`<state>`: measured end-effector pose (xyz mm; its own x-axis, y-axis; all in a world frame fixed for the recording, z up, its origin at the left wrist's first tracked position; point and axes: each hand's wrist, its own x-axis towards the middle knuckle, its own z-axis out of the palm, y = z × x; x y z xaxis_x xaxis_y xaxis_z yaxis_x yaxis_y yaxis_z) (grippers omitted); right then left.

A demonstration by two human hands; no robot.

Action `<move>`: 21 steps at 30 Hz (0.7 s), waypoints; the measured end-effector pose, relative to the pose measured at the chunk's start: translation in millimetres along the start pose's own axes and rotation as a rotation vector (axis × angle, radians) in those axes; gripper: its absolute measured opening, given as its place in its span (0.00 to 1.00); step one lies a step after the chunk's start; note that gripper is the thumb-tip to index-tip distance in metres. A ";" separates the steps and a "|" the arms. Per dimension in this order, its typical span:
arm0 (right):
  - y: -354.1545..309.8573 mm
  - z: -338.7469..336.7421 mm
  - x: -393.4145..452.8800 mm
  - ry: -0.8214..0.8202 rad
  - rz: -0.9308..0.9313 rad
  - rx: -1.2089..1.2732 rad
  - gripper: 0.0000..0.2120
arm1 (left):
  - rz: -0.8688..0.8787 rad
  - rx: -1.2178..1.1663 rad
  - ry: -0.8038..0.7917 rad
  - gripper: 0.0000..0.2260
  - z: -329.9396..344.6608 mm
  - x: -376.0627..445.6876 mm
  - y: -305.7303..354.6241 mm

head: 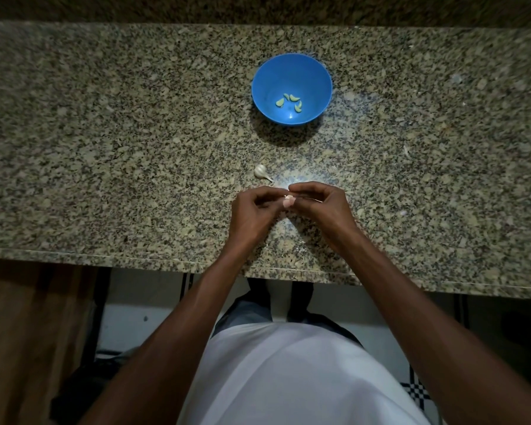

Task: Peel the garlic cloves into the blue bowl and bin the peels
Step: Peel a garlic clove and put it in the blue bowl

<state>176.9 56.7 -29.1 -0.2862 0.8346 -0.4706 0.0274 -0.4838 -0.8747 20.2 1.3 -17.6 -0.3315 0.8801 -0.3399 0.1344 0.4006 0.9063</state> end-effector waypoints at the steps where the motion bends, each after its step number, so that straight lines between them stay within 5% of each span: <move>1: 0.3 0.5 -0.7 0.009 -0.016 -0.027 0.14 | -0.003 0.001 0.019 0.09 -0.2 0.5 -0.2; 10: 10.0 2.3 -3.7 0.001 -0.032 -0.061 0.13 | -0.077 -0.022 0.087 0.05 0.6 5.9 -0.8; 21: 4.7 0.9 -4.3 -0.029 -0.108 -0.259 0.07 | -0.244 -0.151 -0.147 0.08 -19.3 16.2 -1.5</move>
<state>177.4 50.7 -31.1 -0.3278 0.8682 -0.3726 0.2376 -0.3060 -0.9219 -3.3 10.1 -19.6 -0.1967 0.7946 -0.5743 -0.0757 0.5717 0.8169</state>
